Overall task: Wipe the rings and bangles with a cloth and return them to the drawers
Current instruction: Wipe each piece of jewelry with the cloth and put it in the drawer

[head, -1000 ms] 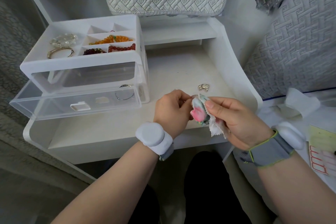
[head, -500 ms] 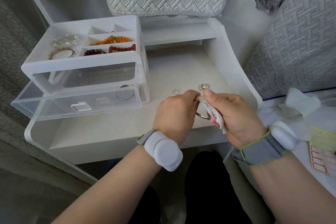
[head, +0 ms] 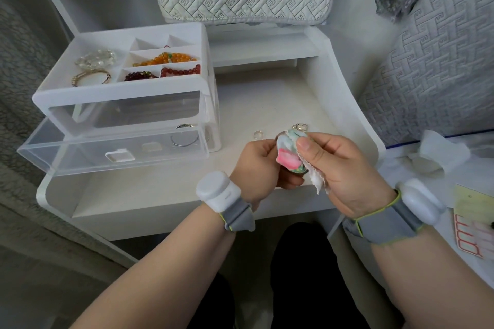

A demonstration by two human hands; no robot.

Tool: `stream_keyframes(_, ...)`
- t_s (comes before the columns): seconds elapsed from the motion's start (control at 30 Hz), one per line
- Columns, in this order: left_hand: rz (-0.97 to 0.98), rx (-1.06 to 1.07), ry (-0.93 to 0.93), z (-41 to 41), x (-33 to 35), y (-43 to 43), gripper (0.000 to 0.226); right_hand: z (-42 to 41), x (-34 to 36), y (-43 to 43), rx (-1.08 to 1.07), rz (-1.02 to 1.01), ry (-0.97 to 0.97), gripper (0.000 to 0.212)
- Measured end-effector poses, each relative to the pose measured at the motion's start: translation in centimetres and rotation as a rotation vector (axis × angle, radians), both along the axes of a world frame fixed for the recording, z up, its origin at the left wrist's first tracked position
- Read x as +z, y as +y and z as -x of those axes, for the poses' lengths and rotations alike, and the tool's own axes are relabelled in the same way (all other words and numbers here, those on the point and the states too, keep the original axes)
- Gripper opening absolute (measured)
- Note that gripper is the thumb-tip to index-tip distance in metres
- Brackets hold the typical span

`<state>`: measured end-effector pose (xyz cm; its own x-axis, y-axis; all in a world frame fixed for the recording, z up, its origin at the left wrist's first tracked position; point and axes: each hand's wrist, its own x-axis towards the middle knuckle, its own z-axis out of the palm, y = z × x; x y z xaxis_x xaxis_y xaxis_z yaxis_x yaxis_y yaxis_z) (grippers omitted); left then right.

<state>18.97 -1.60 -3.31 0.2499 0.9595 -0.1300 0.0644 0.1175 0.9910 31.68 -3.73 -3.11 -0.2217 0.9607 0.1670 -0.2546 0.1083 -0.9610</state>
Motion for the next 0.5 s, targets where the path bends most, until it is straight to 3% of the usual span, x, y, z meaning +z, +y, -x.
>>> stream_keyframes(0.13,0.033,-0.044,0.026,0.1,0.4,-0.1,0.031,-0.4,-0.1,0.3,-0.029,-0.004,-0.021,0.045)
stream_keyframes(0.23,-0.362,0.001,0.503,0.8,0.3,0.3,0.030,-0.6,-0.1,0.5,-0.109,-0.009,-0.105,0.037)
stream_keyframes(0.3,-0.623,0.044,0.728,1.0,0.2,0.2,0.030,-0.4,0.0,0.5,-0.126,0.009,-0.121,0.034)
stream_keyframes(0.37,-0.665,0.052,0.747,0.8,0.1,0.1,0.025,-0.2,0.0,0.5,-0.151,-0.016,-0.148,0.036)
stream_keyframes(0.5,-0.523,0.025,0.628,0.7,-0.1,0.4,0.019,0.2,-0.3,0.5,-0.126,-0.080,-0.174,0.034)
